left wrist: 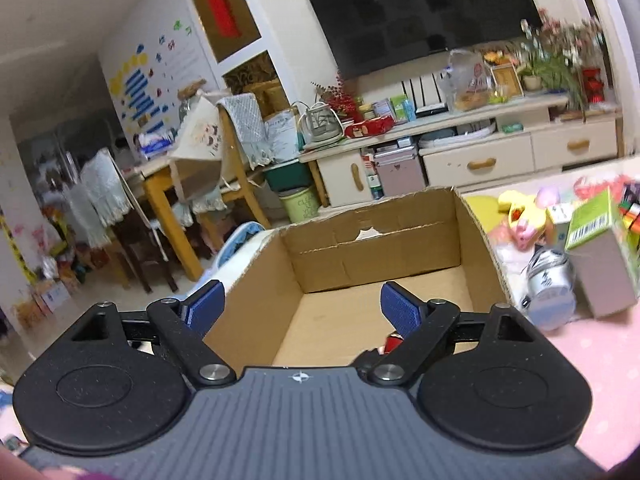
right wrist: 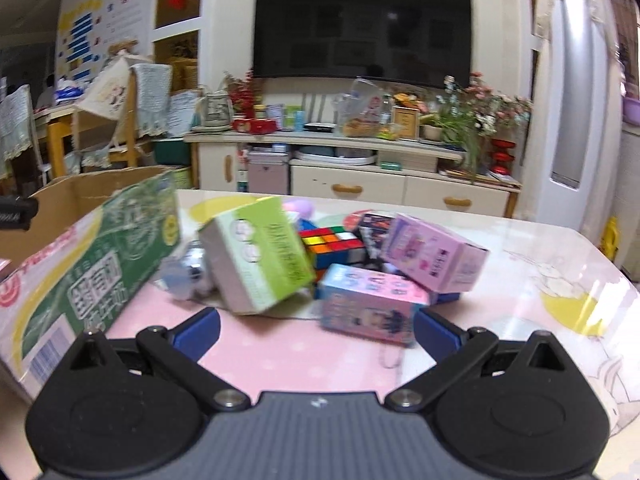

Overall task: Organize rigid objects
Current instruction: 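Withdraw both tools and bring the right gripper to the pink 'girl' box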

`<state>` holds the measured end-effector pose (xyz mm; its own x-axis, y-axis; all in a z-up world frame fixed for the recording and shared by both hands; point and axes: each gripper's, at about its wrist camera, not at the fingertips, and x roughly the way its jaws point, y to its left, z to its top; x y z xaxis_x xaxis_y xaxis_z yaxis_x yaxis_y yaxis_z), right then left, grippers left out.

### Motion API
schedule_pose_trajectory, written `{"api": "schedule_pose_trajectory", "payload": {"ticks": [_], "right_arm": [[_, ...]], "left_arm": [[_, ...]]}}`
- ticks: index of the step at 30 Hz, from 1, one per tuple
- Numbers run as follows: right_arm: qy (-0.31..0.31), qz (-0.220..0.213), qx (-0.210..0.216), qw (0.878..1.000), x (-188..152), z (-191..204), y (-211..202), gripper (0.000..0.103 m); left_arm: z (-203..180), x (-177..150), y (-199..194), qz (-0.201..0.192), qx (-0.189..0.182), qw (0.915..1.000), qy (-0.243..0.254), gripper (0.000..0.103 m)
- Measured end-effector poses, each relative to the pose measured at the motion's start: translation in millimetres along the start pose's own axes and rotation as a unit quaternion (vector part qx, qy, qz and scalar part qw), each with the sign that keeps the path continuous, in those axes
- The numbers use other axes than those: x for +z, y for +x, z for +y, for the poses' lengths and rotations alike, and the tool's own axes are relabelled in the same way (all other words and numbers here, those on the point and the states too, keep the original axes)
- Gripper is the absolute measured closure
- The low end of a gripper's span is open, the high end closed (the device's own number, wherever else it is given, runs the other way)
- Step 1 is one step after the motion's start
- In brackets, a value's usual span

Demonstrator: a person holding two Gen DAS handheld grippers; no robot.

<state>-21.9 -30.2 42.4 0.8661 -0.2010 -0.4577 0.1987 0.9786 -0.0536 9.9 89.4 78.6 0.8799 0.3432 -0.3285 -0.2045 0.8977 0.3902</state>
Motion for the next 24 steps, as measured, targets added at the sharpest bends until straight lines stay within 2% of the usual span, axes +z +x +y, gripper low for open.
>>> {"api": "schedule_pose_trajectory", "payload": {"ticks": [4,7,9,12,14,18,24], "right_arm": [[0.015,0.000,-0.019,1.000,-2,-23,6,0.001],[0.029,0.005,-0.029,0.999,-2,-39,13,0.001],[0.043,0.009,-0.029,0.999,-2,-50,18,0.001],[0.061,0.013,-0.021,0.998,2,-62,25,0.001],[0.064,0.008,-0.011,0.998,5,-69,29,0.001],[0.064,-0.007,-0.002,0.998,13,-82,37,0.001],[0.073,-0.005,0.010,0.997,20,-113,62,0.001]], "left_arm": [[10,4,5,0.003,0.005,0.9999,-0.013,0.000],[12,13,-8,-0.038,0.010,0.9992,-0.011,0.000],[11,22,-17,-0.067,-0.001,0.9976,-0.015,0.000],[7,31,-26,-0.081,-0.069,0.9935,-0.039,0.000],[1,34,-30,-0.081,-0.128,0.9871,-0.054,0.000],[-18,38,-19,-0.036,-0.234,0.9690,-0.070,0.000],[-47,34,17,0.015,-0.301,0.9516,-0.058,0.000]]}}
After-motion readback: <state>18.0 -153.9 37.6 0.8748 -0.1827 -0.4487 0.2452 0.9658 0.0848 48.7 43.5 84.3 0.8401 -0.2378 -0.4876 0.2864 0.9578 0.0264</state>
